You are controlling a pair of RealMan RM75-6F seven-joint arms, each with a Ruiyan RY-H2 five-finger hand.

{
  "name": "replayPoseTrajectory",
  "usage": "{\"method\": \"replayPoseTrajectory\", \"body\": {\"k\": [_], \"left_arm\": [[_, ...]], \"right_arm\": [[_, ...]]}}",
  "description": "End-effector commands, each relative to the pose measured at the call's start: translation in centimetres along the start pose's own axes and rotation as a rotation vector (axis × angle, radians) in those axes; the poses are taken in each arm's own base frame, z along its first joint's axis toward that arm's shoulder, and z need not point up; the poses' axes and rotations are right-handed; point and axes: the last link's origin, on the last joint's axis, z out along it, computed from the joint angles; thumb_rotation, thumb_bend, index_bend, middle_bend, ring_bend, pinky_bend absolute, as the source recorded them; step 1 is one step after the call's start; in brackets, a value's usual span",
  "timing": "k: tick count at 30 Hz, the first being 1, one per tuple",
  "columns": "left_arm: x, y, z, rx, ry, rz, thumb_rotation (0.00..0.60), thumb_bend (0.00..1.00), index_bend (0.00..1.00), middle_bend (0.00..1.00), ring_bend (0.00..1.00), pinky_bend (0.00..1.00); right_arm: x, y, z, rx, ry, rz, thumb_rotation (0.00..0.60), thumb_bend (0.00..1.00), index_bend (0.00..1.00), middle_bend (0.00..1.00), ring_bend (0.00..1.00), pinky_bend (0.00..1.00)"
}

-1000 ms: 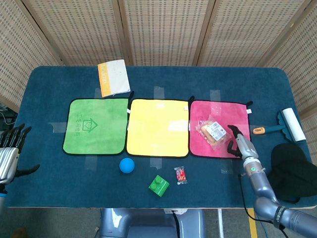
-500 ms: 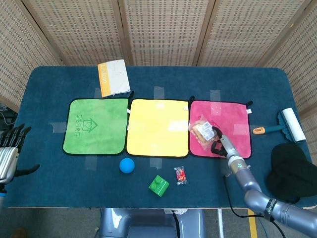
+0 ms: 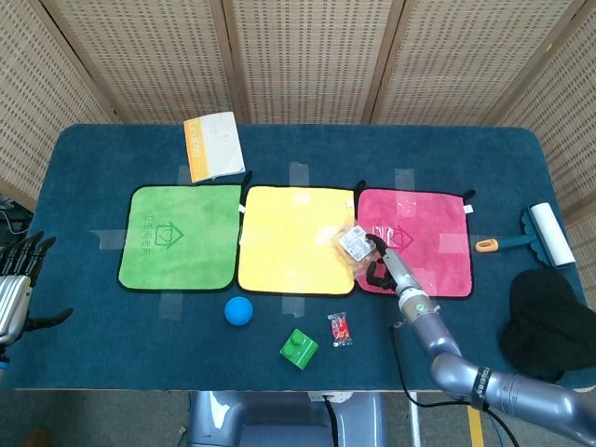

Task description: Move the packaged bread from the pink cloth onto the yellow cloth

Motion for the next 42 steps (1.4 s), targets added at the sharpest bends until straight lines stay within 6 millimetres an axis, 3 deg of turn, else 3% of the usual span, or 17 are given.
{"method": "replayPoseTrajectory", "body": {"k": [1,13,42], "left_arm": [[0.0,0.0,0.0,0.001,-0.001,-0.002,0.600,0.00,0.00,0.00,0.00,0.00],[0.1,-0.2,0.1,0.005,-0.003,-0.011,0.600,0.00,0.00,0.00,0.00,0.00],[0.3,-0.6,0.5,0.024,-0.015,-0.026,0.600,0.00,0.00,0.00,0.00,0.00]], "right_arm": [[-0.7,-0.5,0.1,0.002,-0.011,-0.004,0.600,1.00,0.05,0.07,0.03,0.20],[-3.5,-3.5,0.7,0.036,-0.051,-0.013,0.600,1.00,0.06,0.08,0.04,0.21],[-9.2,-8.5,2.5,0.068,-0.138,-0.045,0.600,1.00,0.07,0.09,0.06,0.22]]}}
